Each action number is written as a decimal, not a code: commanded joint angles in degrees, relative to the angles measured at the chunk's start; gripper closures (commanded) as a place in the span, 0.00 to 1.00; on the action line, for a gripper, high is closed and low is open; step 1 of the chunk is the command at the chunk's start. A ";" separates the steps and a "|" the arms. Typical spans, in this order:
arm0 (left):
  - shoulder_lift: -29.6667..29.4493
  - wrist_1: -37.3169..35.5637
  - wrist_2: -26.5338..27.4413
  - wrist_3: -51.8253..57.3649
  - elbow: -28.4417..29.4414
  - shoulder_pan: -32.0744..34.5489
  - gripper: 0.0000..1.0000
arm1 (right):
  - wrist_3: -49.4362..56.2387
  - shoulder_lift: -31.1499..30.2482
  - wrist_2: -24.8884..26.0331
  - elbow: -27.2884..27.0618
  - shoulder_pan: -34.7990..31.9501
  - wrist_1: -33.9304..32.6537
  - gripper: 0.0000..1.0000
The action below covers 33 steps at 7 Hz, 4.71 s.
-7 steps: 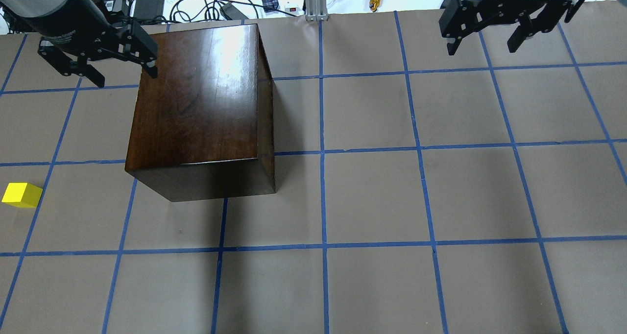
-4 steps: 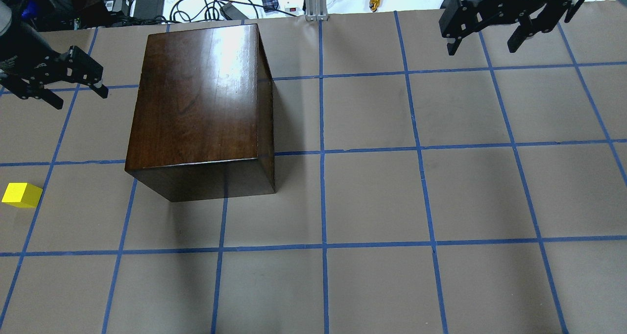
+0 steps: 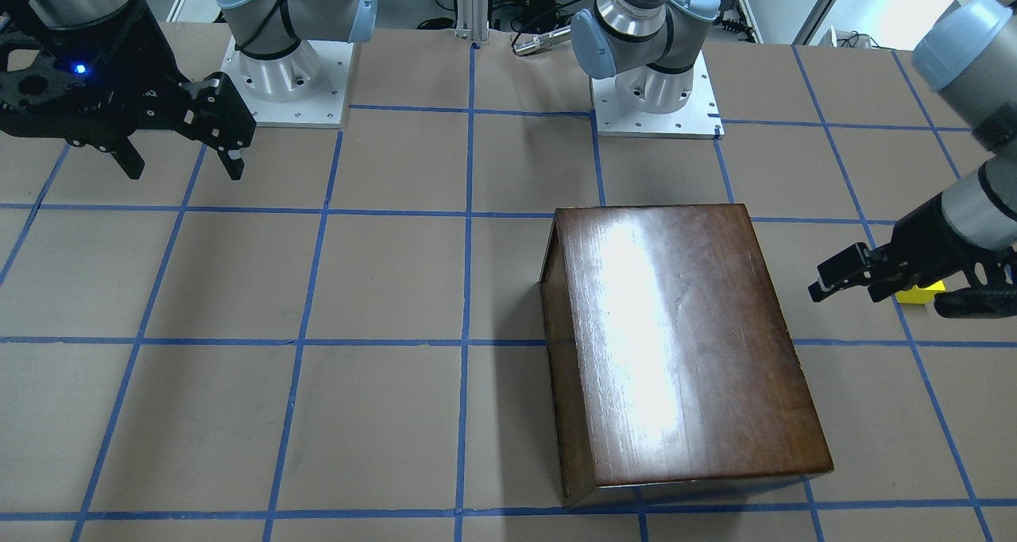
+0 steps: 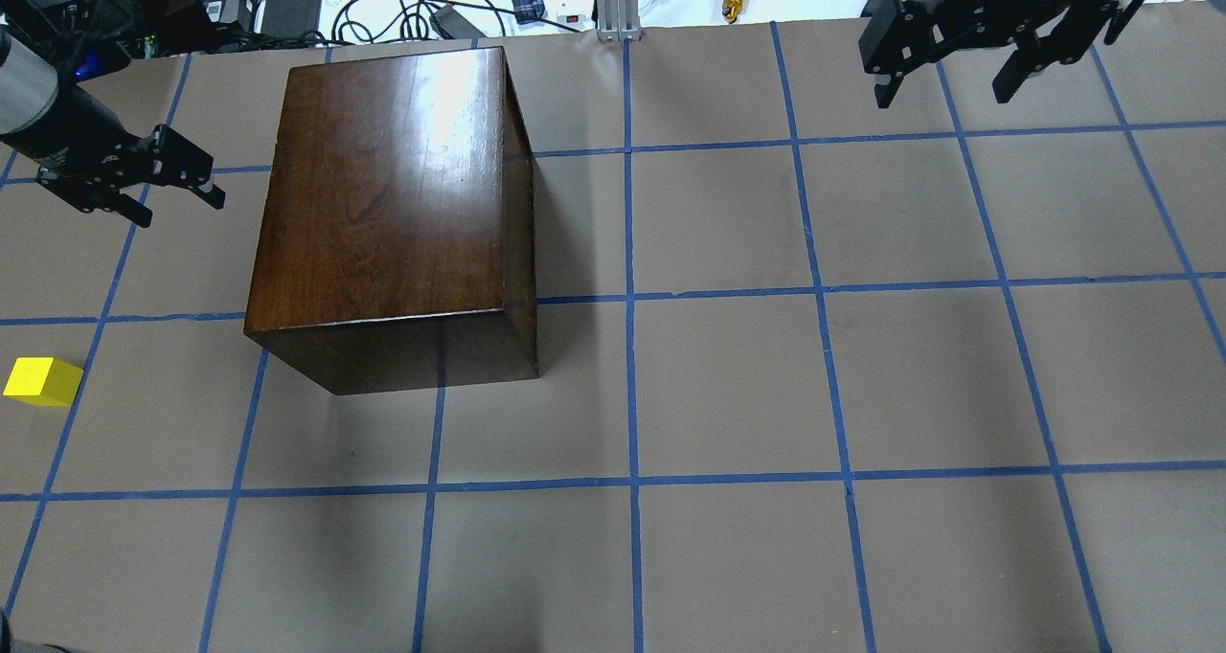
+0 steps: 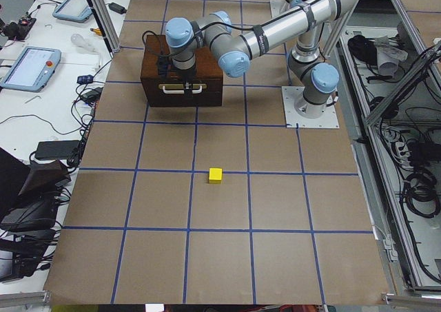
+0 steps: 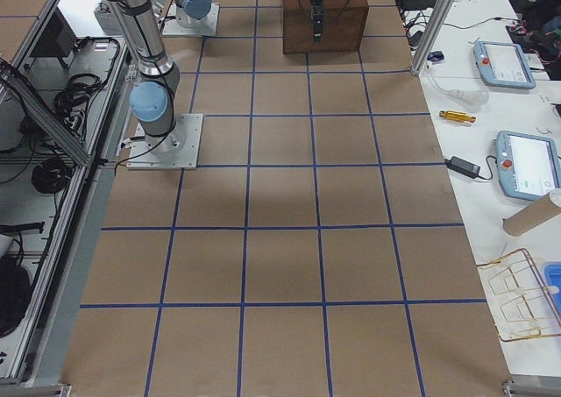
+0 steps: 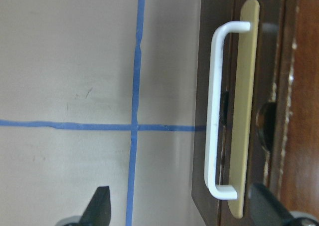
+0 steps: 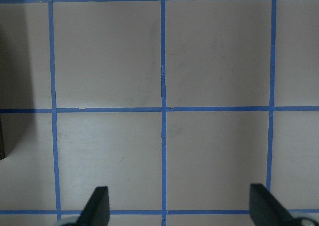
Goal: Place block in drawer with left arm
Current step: 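Align the left gripper with the white drawer handle and grasp it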
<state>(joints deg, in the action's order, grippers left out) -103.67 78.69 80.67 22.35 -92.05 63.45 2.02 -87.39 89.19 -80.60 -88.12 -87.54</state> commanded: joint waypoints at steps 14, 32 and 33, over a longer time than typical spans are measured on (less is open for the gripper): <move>-7.16 -5.30 -5.87 0.85 -1.11 0.79 0.00 | 0.00 0.03 -0.07 0.00 0.05 0.00 0.00; -8.65 -6.88 -3.67 1.91 -0.59 -1.13 0.00 | 0.00 0.03 0.02 0.00 -0.04 0.00 0.00; -8.74 -6.88 -3.67 1.91 -0.59 -1.83 0.00 | 0.00 0.03 0.02 0.00 -0.04 0.00 0.00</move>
<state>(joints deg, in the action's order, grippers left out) -112.34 71.81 76.92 24.22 -92.66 62.55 2.02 -87.37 89.20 -80.60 -88.14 -87.54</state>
